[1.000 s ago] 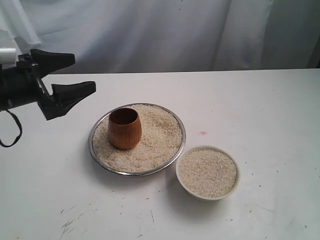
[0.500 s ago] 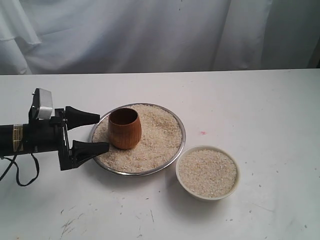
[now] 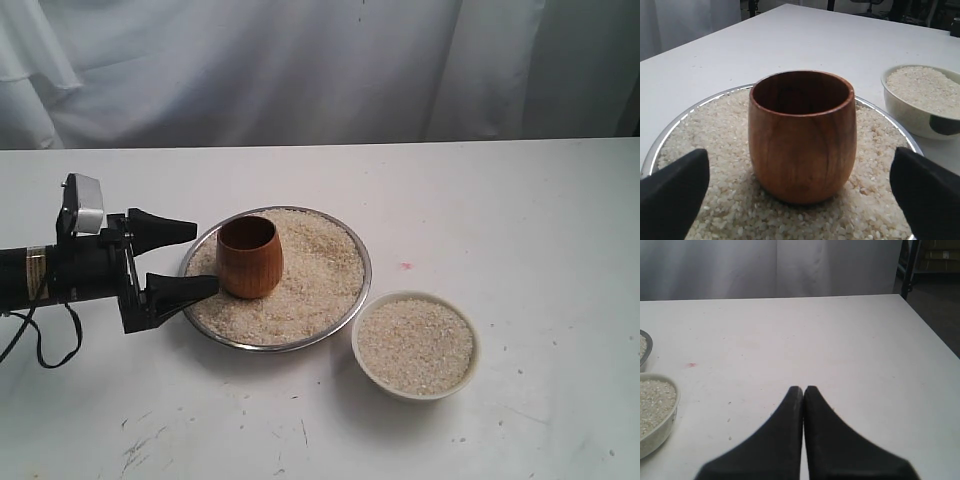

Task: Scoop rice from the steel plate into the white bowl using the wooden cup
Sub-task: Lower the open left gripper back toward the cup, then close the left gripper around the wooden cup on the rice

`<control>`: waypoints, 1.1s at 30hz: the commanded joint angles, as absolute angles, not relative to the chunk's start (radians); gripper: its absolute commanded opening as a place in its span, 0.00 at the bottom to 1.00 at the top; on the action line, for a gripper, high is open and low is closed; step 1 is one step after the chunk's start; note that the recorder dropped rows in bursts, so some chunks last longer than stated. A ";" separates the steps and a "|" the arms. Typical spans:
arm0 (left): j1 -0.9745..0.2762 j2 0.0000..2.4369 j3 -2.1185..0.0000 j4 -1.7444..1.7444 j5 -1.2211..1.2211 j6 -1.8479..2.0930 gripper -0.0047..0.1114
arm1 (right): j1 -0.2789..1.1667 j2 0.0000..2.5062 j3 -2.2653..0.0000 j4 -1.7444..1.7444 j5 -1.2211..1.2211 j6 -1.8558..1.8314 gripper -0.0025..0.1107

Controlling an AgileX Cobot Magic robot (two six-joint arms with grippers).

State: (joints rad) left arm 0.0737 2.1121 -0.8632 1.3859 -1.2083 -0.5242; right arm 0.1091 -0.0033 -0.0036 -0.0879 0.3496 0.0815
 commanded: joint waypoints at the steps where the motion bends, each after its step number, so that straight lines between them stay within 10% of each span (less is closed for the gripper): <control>1: 0.070 2.111 -0.867 1.375 -1.221 -0.524 0.83 | 0.110 0.000 0.000 -0.087 0.346 0.082 0.02; 33: -0.051 2.212 -0.867 1.197 -1.221 -0.361 0.83 | 0.110 0.000 0.000 -0.087 0.346 0.082 0.02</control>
State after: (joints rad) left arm -0.0465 2.2127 -0.8632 1.2430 -1.2124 -0.3750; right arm 0.1091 -0.0033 -0.0036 -0.0879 0.3496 0.0815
